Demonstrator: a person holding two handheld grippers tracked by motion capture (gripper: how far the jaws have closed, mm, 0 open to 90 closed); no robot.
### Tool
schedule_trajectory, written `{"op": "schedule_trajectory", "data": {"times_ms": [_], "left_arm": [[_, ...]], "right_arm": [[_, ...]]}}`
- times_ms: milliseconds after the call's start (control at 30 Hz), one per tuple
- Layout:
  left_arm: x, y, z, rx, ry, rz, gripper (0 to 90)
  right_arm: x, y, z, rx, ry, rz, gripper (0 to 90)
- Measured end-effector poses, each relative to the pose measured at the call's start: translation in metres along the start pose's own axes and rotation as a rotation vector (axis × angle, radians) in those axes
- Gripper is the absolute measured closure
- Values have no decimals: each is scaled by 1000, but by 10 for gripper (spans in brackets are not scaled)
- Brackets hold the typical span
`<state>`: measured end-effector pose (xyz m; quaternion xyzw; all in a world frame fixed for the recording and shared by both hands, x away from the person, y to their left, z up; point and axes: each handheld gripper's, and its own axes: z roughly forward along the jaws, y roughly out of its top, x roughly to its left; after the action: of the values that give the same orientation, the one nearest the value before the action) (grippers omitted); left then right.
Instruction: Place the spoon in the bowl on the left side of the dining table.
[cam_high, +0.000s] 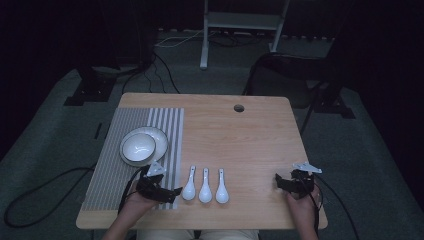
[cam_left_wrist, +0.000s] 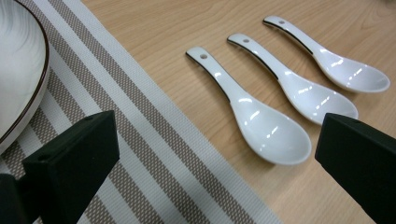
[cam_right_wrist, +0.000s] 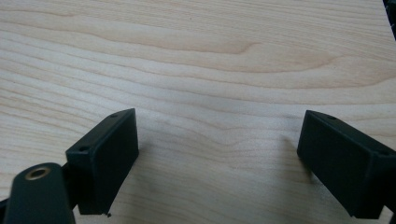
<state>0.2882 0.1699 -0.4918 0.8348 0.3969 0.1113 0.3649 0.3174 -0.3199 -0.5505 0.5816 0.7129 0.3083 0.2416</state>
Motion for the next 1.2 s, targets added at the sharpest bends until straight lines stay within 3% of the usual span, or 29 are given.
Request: {"op": "schedule_trajectory", "data": {"times_ms": [367, 533, 1200], "left_arm": [[-13, 9, 16, 32, -21, 31, 0], [-18, 15, 23, 35, -51, 30, 0], [-42, 29, 60, 99, -74, 43, 0]], "right_arm": [[0, 0, 0, 0, 0, 1, 119], [0, 0, 0, -1, 0, 1, 119], [0, 0, 0, -1, 0, 0, 119]]}}
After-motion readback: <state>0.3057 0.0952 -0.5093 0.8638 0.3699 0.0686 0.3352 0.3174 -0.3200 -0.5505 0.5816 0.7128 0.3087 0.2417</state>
